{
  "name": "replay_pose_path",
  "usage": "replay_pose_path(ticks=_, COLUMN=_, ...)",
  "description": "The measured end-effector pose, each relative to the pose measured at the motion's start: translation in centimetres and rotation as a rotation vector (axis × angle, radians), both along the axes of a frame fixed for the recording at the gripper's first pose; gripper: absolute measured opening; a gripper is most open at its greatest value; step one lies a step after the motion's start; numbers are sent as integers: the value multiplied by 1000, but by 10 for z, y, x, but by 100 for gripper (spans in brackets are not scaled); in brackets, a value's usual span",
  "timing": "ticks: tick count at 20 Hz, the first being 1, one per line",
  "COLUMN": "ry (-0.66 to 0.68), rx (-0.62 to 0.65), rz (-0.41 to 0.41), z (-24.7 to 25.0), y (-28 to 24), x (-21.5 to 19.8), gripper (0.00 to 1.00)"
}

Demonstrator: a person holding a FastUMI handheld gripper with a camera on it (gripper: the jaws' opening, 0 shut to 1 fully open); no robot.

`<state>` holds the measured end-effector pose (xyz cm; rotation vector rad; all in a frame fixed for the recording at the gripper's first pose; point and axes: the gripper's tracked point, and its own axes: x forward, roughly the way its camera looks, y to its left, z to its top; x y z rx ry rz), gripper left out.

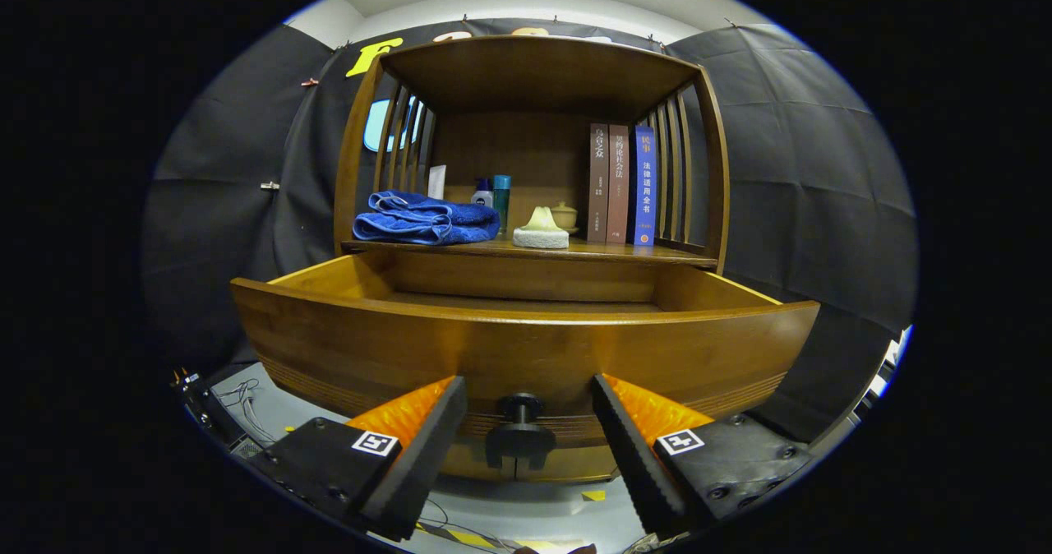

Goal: Pull open the drawer, take out the items inside it, and place them on the countertop above the cabinet.

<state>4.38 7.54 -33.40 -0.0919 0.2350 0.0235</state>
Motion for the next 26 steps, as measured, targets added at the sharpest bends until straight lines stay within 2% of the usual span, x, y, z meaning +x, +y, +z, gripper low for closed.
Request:
replay_pose_path(ticks=6, ry=-31, rx=-13, rz=-2, z=9, y=4, x=19, gripper=98)
replay_pose_path(ticks=26, ry=-66, rx=-36, rz=-10, z=6, y=13, x=134, gripper=99)
